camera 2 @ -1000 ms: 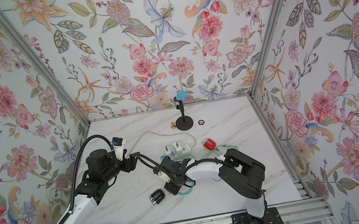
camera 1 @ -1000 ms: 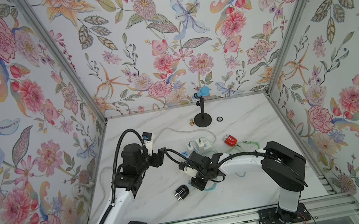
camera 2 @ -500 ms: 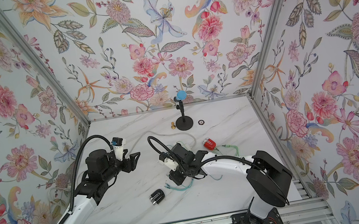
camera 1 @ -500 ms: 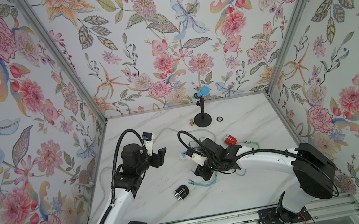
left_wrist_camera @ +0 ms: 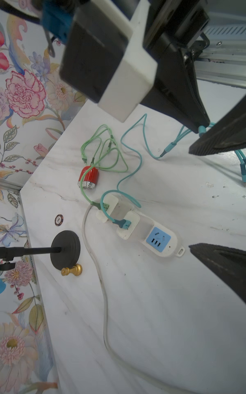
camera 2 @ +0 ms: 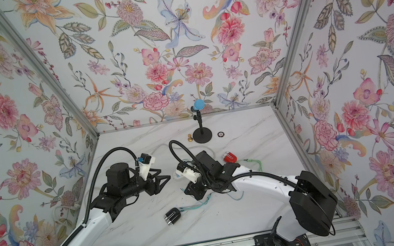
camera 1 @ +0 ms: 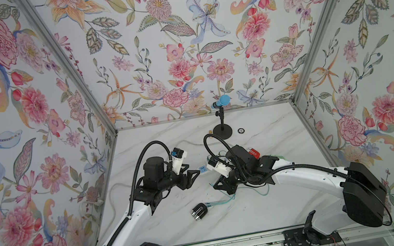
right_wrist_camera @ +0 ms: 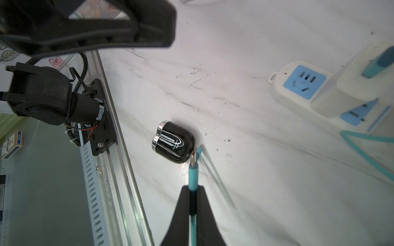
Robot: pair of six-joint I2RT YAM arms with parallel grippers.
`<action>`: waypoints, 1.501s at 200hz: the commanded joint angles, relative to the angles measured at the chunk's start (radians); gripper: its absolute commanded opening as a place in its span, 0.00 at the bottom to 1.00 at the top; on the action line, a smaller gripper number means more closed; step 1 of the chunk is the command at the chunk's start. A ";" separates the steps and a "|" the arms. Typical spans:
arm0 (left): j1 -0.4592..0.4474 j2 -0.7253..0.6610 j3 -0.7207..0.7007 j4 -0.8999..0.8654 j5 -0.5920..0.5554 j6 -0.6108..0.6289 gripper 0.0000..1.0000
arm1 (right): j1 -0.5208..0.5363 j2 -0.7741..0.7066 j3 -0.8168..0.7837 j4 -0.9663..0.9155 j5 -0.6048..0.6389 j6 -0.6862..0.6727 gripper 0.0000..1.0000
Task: Charge the electric shaver
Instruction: Pick up the charging cable from the center of the board.
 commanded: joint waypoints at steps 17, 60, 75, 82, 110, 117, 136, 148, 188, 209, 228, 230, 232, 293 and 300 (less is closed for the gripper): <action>-0.026 0.016 0.028 0.003 0.091 0.026 0.68 | -0.010 -0.037 -0.017 -0.002 -0.041 -0.008 0.01; -0.037 0.035 0.043 -0.029 0.189 0.053 0.69 | -0.011 -0.050 -0.013 -0.007 -0.049 -0.025 0.01; -0.046 0.046 0.073 -0.131 0.217 0.137 0.69 | -0.018 -0.056 -0.005 -0.013 -0.046 -0.038 0.01; -0.046 0.045 0.082 -0.165 0.222 0.164 0.69 | -0.022 -0.058 0.003 -0.022 -0.046 -0.048 0.01; -0.048 0.035 0.091 -0.196 0.254 0.205 0.60 | -0.039 -0.051 0.053 -0.056 -0.078 -0.091 0.01; -0.048 0.035 0.089 -0.184 0.265 0.198 0.57 | -0.039 -0.050 0.061 -0.057 -0.088 -0.098 0.01; -0.054 0.045 0.086 -0.165 0.286 0.195 0.51 | -0.040 -0.044 0.082 -0.060 -0.101 -0.110 0.01; -0.060 0.056 0.086 -0.154 0.298 0.194 0.48 | -0.040 -0.044 0.092 -0.060 -0.104 -0.119 0.00; -0.072 0.075 0.092 -0.114 0.323 0.181 0.40 | -0.038 -0.019 0.122 -0.059 -0.119 -0.139 0.00; -0.073 0.078 0.091 -0.103 0.329 0.175 0.35 | -0.035 -0.009 0.129 -0.060 -0.122 -0.145 0.00; -0.073 0.073 0.091 -0.089 0.337 0.166 0.33 | -0.034 0.002 0.133 -0.060 -0.126 -0.150 0.00; -0.073 0.072 0.091 -0.088 0.337 0.165 0.33 | -0.034 0.003 0.134 -0.060 -0.125 -0.150 0.00; -0.073 0.071 0.091 -0.085 0.337 0.165 0.33 | -0.033 0.005 0.135 -0.059 -0.125 -0.152 0.00; -0.074 0.075 0.090 -0.085 0.357 0.158 0.21 | -0.031 0.015 0.145 -0.052 -0.119 -0.160 0.00; -0.074 0.078 0.090 -0.086 0.357 0.157 0.19 | -0.033 0.013 0.147 -0.051 -0.117 -0.160 0.00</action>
